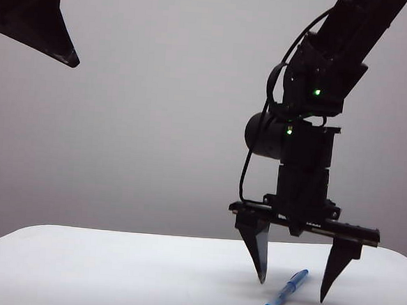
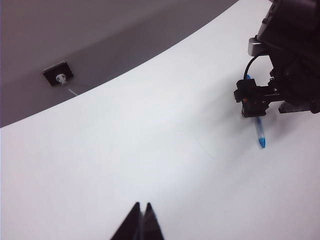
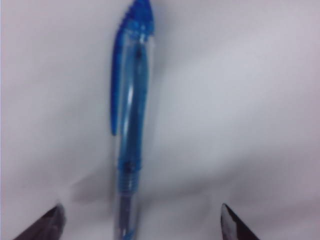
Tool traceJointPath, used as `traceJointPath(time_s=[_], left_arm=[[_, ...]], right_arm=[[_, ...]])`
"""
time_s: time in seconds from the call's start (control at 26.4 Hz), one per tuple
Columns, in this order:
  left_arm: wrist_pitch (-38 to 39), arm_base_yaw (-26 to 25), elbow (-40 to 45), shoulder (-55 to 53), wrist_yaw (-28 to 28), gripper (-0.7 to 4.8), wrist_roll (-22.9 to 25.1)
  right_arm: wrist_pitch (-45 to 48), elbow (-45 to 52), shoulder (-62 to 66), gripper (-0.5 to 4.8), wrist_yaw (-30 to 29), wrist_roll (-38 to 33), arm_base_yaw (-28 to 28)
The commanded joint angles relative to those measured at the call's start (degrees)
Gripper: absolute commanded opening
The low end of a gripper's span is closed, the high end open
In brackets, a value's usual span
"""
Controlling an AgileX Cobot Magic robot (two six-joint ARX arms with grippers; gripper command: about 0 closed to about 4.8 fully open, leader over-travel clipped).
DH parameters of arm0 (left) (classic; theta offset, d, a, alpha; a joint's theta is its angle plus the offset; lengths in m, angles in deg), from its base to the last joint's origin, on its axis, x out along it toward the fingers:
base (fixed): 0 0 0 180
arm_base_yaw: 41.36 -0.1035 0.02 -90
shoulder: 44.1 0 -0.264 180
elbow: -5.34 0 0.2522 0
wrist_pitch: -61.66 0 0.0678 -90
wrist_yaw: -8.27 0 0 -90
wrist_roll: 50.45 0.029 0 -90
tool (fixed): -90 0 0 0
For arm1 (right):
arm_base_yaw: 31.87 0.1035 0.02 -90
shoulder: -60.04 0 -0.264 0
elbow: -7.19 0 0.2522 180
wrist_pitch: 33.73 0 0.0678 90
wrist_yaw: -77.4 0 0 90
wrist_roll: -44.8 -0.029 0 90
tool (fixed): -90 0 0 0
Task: Pick up the pen and remove the cap.
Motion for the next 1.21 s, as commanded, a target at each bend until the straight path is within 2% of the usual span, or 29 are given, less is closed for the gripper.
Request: traceJointPath(time_s=[0.04,0.19,0.23,0.3,0.49,0.57,0.61,0.72,0.8,0.95,1.21], left_arm=[[0.85,0.00,-0.20,0.13,0.26,-0.04,-0.31],[1.01,0.00,-0.20,0.13,0.26,-0.04,-0.31],[1.01,0.00,-0.20,0.13,0.26,-0.04,-0.31],[0.98,0.00,-0.20,0.15,0.26,-0.04,-0.31],[0.98,0.00,-0.20,0.13,0.26,-0.04,-0.31],[0.98,0.00,-0.20,0.13,0.26,-0.04,-0.31],[1.01,0.00,-0.20,0.13,0.26,-0.03,-0.31],[1.01,0.00,-0.20,0.13,0.26,-0.03,-0.31],[1.01,0.00,-0.20,0.13,0.26,-0.04,-0.31],[0.98,0.00,-0.20,0.13,0.26,-0.03,-0.31],[-0.61,0.00,-0.20,0.13,0.26,0.00,-0.31]], right_arm=[[-0.20,-0.13,0.26,3.95,0.46,-0.44,0.11],[0.46,-0.15,0.81,3.77,0.63,-0.74,0.11],[0.44,-0.13,0.92,3.23,1.31,-0.74,0.11],[0.44,-0.07,1.01,2.66,1.92,-0.74,0.22],[0.92,0.07,1.60,2.50,1.92,-0.81,0.44],[1.05,0.11,1.97,1.75,1.95,-0.81,0.70],[1.27,0.13,2.23,1.06,2.10,-0.90,0.81],[1.51,0.15,2.36,0.62,2.14,-2.29,1.16],[2.25,0.15,2.38,-0.05,2.45,-2.25,1.38],[3.04,0.07,2.38,-0.06,3.26,-1.29,1.36],[2.69,-0.31,0.35,-0.06,3.69,13.84,1.33]])
